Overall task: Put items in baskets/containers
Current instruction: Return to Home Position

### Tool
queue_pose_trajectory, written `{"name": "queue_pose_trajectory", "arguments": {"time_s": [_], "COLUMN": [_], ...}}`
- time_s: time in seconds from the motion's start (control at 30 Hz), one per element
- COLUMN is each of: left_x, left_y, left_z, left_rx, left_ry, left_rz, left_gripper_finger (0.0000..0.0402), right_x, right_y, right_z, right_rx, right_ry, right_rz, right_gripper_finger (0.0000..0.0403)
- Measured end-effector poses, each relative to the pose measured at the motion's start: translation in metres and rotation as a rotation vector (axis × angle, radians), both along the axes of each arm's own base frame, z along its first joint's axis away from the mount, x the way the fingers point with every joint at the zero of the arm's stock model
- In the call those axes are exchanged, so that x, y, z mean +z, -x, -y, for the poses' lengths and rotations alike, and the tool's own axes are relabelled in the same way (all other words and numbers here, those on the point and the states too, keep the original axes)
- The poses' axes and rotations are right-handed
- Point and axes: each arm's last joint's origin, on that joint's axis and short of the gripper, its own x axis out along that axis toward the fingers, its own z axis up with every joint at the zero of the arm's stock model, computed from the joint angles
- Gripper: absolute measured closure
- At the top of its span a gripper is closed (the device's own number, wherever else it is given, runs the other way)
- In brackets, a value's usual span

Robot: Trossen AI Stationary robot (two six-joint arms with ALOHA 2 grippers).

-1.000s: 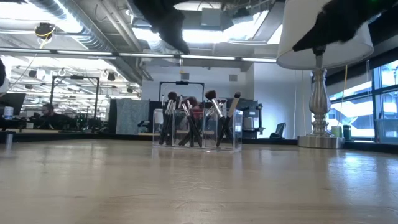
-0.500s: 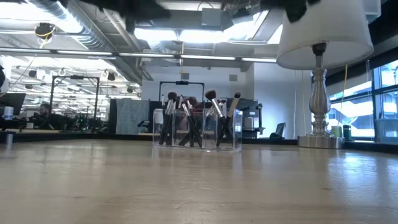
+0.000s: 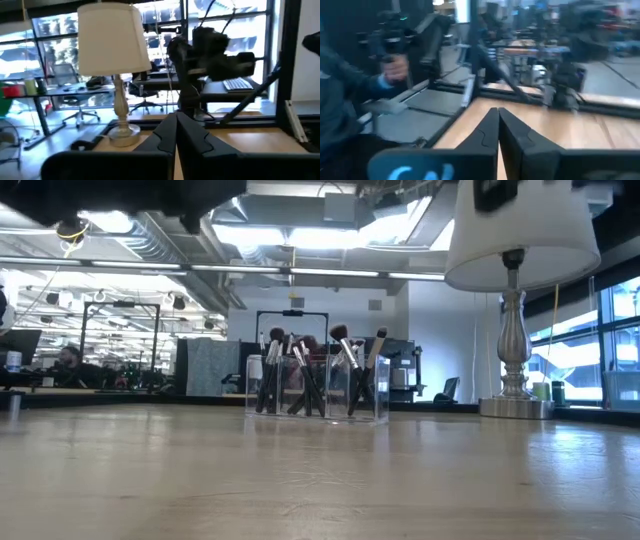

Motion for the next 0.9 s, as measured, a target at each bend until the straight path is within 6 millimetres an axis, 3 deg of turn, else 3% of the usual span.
{"name": "queue_pose_trajectory", "arguments": {"time_s": [0.17, 0.5, 0.9], "left_x": [-0.018, -0.041, -0.054], "left_y": [0.015, 0.050, 0.062], "left_z": [0.005, 0.001, -0.001], "left_rx": [-0.112, -0.005, 0.055], "left_ry": [0.026, 0.022, -0.016], "left_rz": [0.037, 0.075, 0.025], "left_gripper_finger": [0.0399, 0.0394, 0.0394], "right_x": [-0.025, -0.031, -0.056], "right_y": [0.010, 0.042, 0.061], "right_z": [0.011, 0.028, 0.033], "right_rx": [-0.123, -0.152, -0.204], "right_ry": [-0.013, -0.012, -0.037], "right_rz": [0.002, 0.090, 0.128], "right_gripper_finger": [0.0398, 0.0390, 0.0389]}}
